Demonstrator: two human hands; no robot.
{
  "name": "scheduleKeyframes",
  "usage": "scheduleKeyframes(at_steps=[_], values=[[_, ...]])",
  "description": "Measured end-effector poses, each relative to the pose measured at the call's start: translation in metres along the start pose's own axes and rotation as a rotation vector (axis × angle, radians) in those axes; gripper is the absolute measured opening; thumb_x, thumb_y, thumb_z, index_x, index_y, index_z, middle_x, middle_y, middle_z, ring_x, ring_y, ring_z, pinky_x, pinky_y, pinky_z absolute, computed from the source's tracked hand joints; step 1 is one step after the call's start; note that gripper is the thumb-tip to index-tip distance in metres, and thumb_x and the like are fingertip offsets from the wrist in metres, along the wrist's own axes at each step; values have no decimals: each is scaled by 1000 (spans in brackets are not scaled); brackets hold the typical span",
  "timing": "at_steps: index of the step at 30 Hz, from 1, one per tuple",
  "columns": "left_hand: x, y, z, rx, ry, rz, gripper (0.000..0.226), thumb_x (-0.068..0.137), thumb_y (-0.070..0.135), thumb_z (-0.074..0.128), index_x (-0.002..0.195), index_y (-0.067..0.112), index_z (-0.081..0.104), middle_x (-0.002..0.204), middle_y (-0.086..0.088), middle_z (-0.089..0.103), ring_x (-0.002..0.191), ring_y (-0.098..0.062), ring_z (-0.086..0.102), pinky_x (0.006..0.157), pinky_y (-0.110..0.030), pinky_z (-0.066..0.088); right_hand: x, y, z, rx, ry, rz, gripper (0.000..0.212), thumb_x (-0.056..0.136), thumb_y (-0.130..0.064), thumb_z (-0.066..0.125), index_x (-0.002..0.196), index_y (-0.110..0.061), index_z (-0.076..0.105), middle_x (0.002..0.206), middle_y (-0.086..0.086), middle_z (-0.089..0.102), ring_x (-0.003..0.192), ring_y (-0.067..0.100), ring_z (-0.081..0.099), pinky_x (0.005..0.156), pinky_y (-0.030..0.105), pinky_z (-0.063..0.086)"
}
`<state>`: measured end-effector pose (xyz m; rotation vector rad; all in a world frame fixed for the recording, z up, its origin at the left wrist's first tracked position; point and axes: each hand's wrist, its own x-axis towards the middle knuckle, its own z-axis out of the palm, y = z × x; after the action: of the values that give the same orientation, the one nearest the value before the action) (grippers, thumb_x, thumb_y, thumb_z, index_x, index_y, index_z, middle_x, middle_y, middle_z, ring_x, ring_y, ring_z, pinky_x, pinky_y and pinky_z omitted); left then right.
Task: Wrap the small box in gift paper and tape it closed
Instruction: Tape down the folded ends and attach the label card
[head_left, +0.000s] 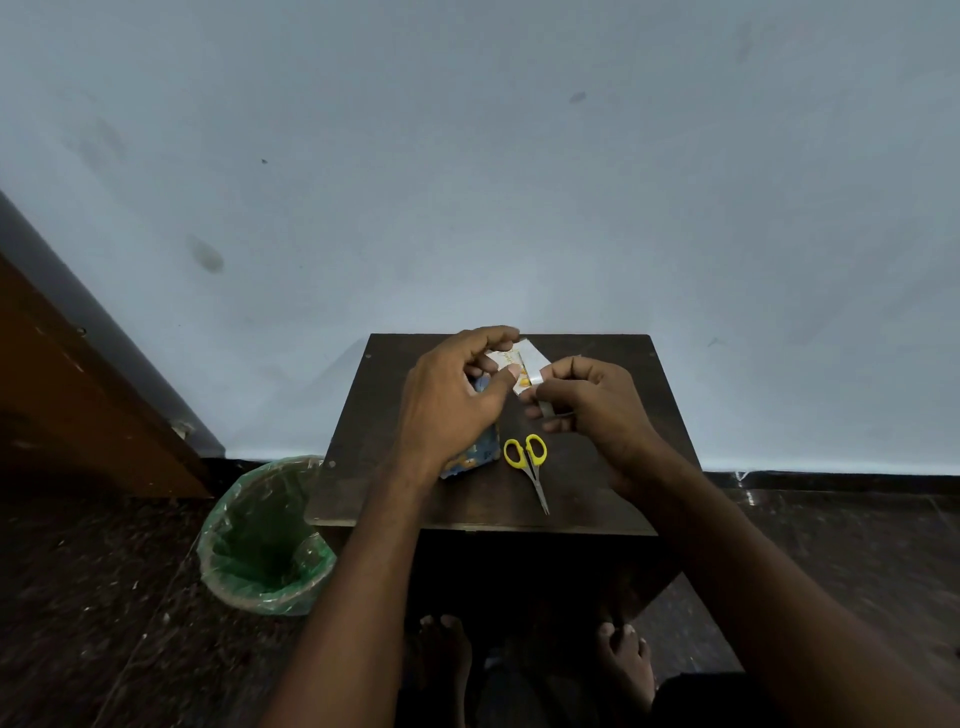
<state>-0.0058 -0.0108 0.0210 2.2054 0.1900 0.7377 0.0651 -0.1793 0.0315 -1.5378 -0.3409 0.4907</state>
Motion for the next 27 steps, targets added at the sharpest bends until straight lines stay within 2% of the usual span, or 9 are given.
scheduleKeyframes(at_steps=[2,4,9,13,16,19,22,24,27], values=[[1,-1,-2,8,-5,20,29,90,29,80,118,37,78,104,18,75,93,-10,71,79,-24,56,-1,0,2,-1,-21,-35,5,86,-1,74,89,1,71,88,21,77,77,24,74,63,28,54],[1,-1,-3,-20,7,33,24,90,25,83,113,32,82,104,17,76,91,-12,71,76,-20,52,-1,1,3,-4,-24,-59,9,87,-2,74,93,5,71,84,17,77,76,23,73,61,27,53],[1,1,-5,-116,69,38,16,87,9,85,101,18,86,101,8,80,87,-7,72,74,-11,47,-2,-1,3,-68,9,-156,3,89,-3,72,89,0,74,79,13,77,67,16,68,54,23,44],[0,-1,-6,-133,66,11,20,86,7,86,104,16,85,93,5,78,79,-8,70,72,-16,52,-2,0,4,-94,4,-189,4,90,-3,71,88,-4,75,77,12,77,66,15,67,54,23,44],[0,-2,-6,-132,139,-26,11,88,10,85,98,15,85,91,9,79,79,-8,72,72,-16,53,-3,0,5,-90,16,-203,2,89,-2,73,88,-3,75,77,13,77,68,16,68,58,25,47],[0,-2,-5,-127,187,-72,4,93,20,82,94,17,85,87,10,79,79,-10,74,70,-23,57,-2,3,6,-81,42,-240,3,86,-3,79,87,-4,76,79,18,76,73,26,71,64,31,55],[1,-1,-5,-121,169,-90,19,96,35,76,96,18,85,85,6,79,79,-17,74,71,-35,59,-1,7,9,-112,85,-284,7,84,-7,84,85,-10,77,80,13,76,77,31,73,74,40,61],[2,1,-6,-147,144,-116,21,95,38,76,99,19,86,87,8,79,81,-13,75,72,-32,60,-1,7,12,-127,98,-306,8,84,-6,85,85,-9,77,82,9,77,81,31,75,80,42,63],[3,2,-8,-199,119,-179,11,94,30,81,95,20,85,87,11,80,80,-7,74,71,-20,55,-2,8,14,-163,96,-312,8,84,-6,84,86,-9,77,85,5,78,83,30,76,82,46,64]])
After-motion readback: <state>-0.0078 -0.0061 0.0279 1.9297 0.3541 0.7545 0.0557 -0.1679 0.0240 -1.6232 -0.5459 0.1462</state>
